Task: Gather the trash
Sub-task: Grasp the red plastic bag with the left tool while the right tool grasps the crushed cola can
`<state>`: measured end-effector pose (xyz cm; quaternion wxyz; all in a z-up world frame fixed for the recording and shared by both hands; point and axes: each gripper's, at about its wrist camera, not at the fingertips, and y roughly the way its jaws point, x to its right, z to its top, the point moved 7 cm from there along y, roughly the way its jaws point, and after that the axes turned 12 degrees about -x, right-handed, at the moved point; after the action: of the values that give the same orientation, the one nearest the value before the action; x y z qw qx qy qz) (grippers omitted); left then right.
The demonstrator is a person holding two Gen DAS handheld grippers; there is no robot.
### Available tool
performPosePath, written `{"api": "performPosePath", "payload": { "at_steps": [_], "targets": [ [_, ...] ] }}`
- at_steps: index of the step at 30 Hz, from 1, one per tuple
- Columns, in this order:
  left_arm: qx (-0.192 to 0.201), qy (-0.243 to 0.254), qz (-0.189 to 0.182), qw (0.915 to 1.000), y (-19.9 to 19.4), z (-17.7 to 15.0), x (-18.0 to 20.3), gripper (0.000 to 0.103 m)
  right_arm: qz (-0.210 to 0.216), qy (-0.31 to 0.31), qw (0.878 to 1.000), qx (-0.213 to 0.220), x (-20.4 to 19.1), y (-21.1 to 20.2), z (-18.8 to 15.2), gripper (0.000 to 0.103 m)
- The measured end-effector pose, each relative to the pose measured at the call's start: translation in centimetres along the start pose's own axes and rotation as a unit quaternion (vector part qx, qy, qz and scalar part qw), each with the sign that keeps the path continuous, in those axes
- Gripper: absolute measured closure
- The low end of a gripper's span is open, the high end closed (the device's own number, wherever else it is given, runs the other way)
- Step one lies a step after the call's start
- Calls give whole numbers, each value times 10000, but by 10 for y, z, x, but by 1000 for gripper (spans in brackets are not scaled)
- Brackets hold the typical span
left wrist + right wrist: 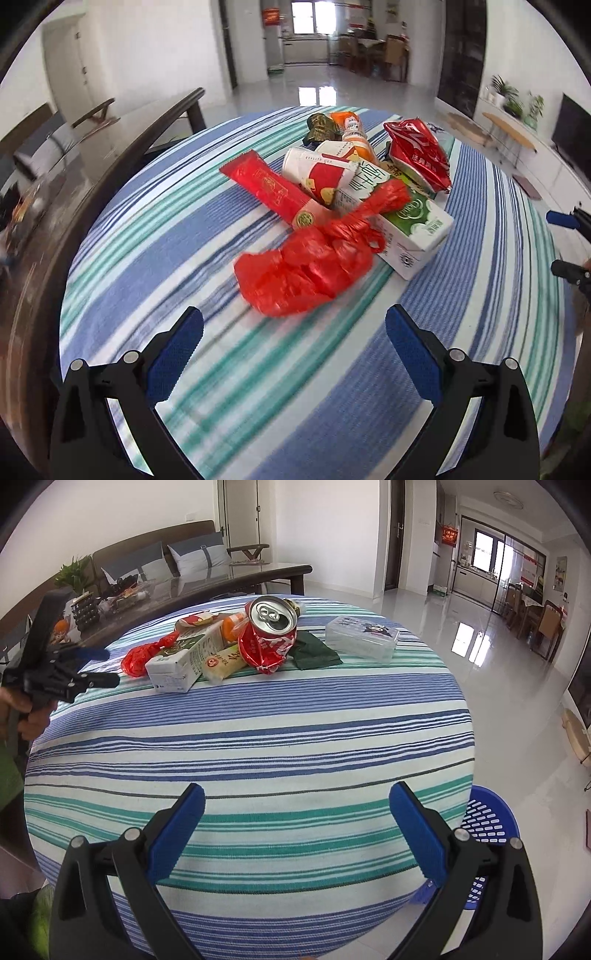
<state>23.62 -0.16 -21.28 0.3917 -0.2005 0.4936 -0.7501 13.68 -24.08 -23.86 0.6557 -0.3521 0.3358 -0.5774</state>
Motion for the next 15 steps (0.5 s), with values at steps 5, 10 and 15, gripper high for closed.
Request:
{"api": "performPosePath", "payload": {
  "at_steps": [5, 10, 15],
  "targets": [
    [-30, 315, -123, 9994, 13, 25, -11, 5, 33, 36, 9999, -111, 5, 3, 6, 6],
    [-136, 452, -504, 9976, 31, 34, -6, 5, 96, -20, 9998, -147, 14, 7, 44, 6],
    [-74, 795, -516, 9955, 43, 35, 7, 5, 349, -250, 9990, -159, 6, 28, 98, 6]
  ]
}}
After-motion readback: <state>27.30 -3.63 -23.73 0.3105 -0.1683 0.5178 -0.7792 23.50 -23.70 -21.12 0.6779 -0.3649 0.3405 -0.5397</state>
